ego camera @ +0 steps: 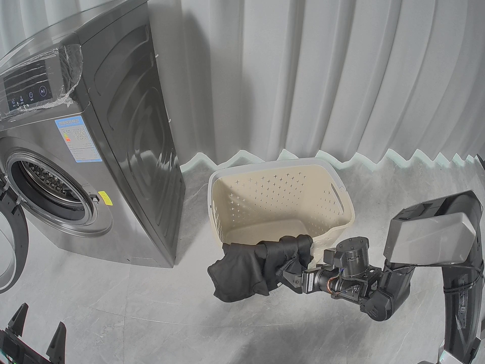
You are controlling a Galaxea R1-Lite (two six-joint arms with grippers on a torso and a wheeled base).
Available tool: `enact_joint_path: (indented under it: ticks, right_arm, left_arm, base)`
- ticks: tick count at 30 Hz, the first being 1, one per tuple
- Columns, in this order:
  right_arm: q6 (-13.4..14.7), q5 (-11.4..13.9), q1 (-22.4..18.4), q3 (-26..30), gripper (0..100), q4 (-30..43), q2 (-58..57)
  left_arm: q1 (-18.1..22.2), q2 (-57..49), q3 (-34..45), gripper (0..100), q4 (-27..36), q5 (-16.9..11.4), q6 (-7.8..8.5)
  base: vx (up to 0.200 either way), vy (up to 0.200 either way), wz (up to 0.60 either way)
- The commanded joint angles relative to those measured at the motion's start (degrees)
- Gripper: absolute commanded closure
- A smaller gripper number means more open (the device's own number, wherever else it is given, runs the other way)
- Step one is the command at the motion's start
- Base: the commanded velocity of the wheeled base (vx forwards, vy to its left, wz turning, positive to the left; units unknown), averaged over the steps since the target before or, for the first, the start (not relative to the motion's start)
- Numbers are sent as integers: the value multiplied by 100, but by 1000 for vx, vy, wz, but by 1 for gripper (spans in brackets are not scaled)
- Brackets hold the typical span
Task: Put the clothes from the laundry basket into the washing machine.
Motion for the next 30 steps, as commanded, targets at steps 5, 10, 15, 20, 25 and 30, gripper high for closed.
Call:
enact_joint_path:
  ticks: [5, 10, 15, 20, 25, 30]
  right_arm:
    - [-173, 18, -189, -1140, 0, 882, 352]
    - [-208, 18, -180, -1825, 0, 1409, 554]
    - [-208, -17, -171, -2159, 0, 1612, 669]
    - [-217, -26, -180, -2352, 0, 1647, 827]
    - [-217, -35, -189, -2493, 100, 1638, 862]
    - [-208, -35, -180, -2528, 100, 1568, 915]
  left_arm:
    - [2, -93, 84, 0, 0, 0, -2]
    - [2, -93, 84, 0, 0, 0, -10]
    - [2, -93, 84, 0, 0, 0, -10]
    - [2, -93, 84, 0, 0, 0, -10]
    - [2, -93, 84, 0, 0, 0, -10]
    - [2, -93, 84, 0, 0, 0, -10]
  base:
    - [0, 0, 0]
    - [0, 0, 0]
    - [0, 0, 0]
    - [0, 0, 0]
    - [0, 0, 0]
    - [0, 0, 0]
